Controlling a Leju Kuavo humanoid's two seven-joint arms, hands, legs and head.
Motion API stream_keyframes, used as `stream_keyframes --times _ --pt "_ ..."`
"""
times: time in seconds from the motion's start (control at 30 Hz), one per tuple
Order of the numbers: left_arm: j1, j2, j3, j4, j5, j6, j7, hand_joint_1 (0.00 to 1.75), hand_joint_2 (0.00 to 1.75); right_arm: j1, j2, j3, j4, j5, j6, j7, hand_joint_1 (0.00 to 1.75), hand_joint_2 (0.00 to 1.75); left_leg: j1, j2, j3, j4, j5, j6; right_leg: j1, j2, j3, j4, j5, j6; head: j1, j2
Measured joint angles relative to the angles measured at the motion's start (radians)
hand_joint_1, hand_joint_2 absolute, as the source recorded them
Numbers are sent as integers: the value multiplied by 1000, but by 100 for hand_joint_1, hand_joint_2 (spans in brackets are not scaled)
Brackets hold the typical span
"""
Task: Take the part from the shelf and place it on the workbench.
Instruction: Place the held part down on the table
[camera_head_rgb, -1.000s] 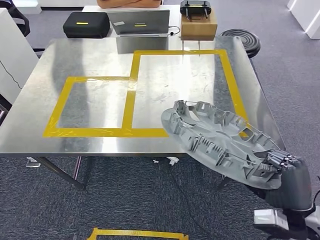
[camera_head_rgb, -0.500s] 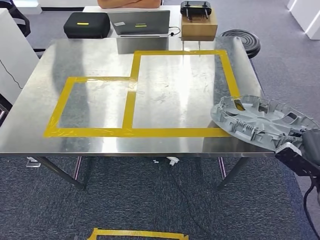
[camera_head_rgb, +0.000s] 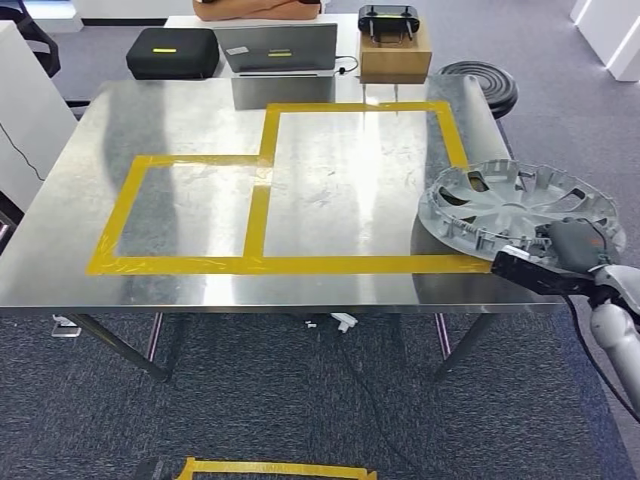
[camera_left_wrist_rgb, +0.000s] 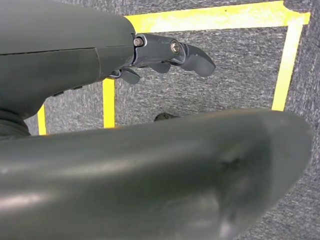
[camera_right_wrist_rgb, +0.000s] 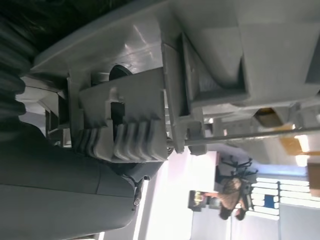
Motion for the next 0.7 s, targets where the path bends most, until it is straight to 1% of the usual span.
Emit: stream_keyframes --times 0.17,0.27,0.37,0.57,0.7 --pt "-5 1 -13 0 -4 0 7 0 0 -132 59 161 132 22 0 6 175 175 0 3 4 0 1 -1 0 3 1 0 1 -1 0 0" --pt "-6 1 -21 0 -6 0 8 0 0 -185 89 234 189 25 0 6 175 175 0 3 5 0 1 -1 0 3 2 0 1 -1 0 0" --pt "-6 3 -25 0 -8 0 8 0 0 -227 123 287 229 35 3 5 175 175 0 4 4 0 1 -1 0 5 3 0 1 -1 0 0" --pt "-10 5 -37 0 -12 -2 12 0 0 -303 216 385 300 43 13 6 175 175 0 8 6 0 1 -1 0 8 3 0 2 -1 0 0" --pt "-11 6 -45 0 -11 -3 12 0 0 -334 256 433 339 41 16 7 175 175 1 8 7 0 1 -2 0 8 4 0 2 -1 0 0"
